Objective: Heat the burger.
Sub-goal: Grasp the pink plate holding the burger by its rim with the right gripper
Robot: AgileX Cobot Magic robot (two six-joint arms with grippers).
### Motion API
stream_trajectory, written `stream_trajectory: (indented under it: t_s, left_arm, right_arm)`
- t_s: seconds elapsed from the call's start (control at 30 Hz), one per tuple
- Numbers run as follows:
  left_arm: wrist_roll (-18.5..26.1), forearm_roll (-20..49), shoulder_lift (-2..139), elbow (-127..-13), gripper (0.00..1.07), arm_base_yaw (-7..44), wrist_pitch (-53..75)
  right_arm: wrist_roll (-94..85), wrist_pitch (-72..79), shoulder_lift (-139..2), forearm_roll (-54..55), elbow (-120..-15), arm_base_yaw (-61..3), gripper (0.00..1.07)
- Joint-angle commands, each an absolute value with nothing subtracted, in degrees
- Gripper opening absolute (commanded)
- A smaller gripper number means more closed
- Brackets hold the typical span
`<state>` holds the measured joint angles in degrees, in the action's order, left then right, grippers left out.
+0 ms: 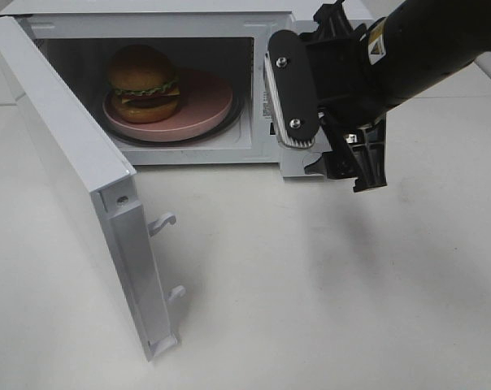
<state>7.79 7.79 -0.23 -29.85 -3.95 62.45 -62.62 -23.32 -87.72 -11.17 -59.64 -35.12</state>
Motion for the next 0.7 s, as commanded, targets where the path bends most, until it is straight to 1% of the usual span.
stream_trajectory:
  t_s: [0.03,0.17,0.7]
  left_arm:
    - [7.5,8.1,-0.6,-29.7,1.00,-4.2,61.7]
    - [7.5,8.1,-0.6,-29.7,1.00,-4.2,61.7]
    - [7.5,8.1,-0.6,-29.7,1.00,-4.2,61.7]
  right_arm:
    - [-62.1,-21.3,-90.0,-10.9,-60.3,-35.8,0.87]
    - [-61.3,-21.0,-93.0,-10.9,-62.7,-36.9,0.87]
    - [-61.0,-19.3,-101.4,-11.1,-70.8,-37.3,0.85]
